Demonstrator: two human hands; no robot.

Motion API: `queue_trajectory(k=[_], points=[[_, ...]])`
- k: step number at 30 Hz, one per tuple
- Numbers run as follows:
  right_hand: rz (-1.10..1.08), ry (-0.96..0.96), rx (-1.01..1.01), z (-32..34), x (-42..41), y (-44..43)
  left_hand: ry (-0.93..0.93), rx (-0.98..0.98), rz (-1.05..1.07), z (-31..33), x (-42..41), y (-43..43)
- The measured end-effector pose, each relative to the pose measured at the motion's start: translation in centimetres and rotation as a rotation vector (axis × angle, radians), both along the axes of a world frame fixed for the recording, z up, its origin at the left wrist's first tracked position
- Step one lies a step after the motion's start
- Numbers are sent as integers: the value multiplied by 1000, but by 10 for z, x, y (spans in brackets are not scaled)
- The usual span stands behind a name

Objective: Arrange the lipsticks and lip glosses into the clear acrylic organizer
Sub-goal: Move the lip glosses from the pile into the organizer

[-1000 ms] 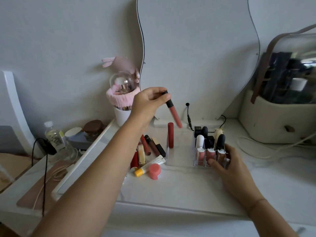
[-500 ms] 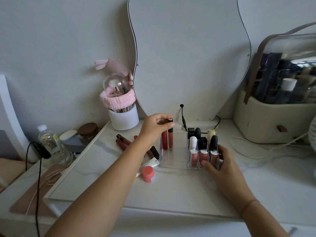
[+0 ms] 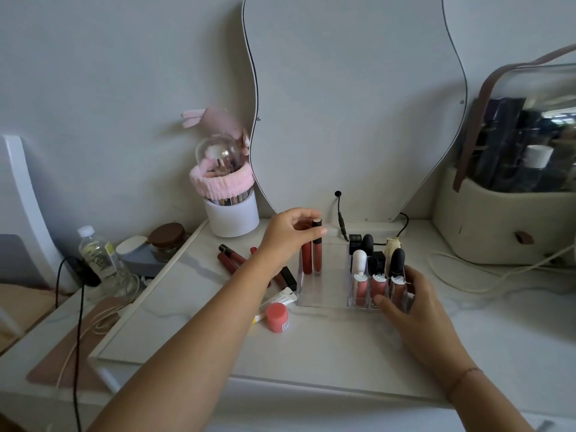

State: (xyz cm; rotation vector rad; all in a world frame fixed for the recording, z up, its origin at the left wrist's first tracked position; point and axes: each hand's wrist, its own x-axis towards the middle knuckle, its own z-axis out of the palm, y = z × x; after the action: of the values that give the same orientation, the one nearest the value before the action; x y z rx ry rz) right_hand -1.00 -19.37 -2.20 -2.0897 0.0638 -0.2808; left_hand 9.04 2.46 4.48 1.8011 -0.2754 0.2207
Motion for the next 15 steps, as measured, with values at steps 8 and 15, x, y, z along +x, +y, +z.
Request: queue_trajectory(k=[8, 15], points=[[1, 3, -23, -2, 2, -1, -20, -20, 271, 6, -2, 89], [-3, -20, -50, -6, 6, -1, 340, 436, 541, -56, 1, 165]])
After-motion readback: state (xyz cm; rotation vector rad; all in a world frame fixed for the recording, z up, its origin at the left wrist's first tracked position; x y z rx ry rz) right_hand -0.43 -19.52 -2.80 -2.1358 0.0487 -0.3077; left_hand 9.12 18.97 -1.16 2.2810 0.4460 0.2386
